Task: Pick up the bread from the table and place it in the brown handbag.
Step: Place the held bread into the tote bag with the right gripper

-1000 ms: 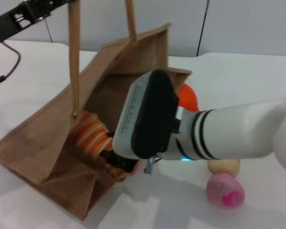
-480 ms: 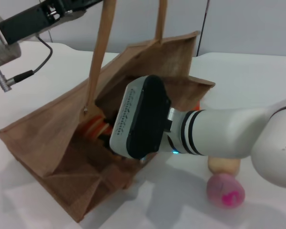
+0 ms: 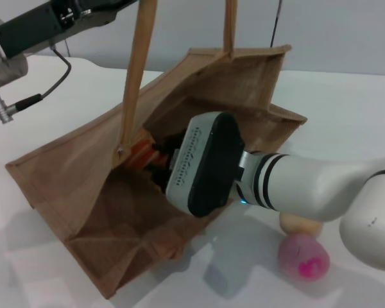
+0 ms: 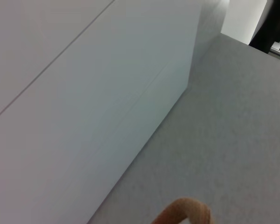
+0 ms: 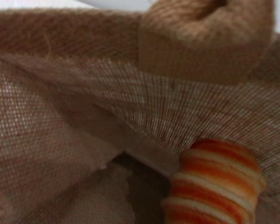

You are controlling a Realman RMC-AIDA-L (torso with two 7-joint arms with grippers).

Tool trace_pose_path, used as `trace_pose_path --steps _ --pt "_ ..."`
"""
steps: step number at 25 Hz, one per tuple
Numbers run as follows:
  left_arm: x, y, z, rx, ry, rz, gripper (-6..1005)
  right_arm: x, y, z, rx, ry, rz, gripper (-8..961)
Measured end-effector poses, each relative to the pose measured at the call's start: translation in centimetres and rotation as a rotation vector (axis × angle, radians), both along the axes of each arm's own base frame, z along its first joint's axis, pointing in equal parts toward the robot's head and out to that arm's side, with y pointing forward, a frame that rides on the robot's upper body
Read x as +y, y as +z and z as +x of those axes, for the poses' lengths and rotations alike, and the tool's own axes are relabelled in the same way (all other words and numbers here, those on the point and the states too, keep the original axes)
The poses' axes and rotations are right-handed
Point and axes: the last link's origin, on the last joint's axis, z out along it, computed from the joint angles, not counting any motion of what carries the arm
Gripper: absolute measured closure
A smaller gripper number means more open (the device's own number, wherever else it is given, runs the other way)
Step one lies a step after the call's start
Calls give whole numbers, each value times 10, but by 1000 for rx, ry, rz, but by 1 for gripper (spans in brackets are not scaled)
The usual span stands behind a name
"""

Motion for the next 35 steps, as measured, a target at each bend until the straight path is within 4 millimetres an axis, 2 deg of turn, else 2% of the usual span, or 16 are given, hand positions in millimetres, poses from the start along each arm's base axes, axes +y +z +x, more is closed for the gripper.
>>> trace_pose_path --steps 5,10,21,29,35 --pt "-3 3 -4 -12 2 0 773 1 1 5 13 0 17 633" --pt "-5 7 -11 -11 18 8 769 -3 3 7 40 -8 23 536" --pt "-10 16 -25 -13 54 47 762 -15 15 2 86 -12 32 71" --pt "-11 19 -30 -6 65 69 757 -13 39 6 136 -33 110 72" --pt "-13 22 -35 -9 75 107 752 -7 57 18 170 -94 172 71"
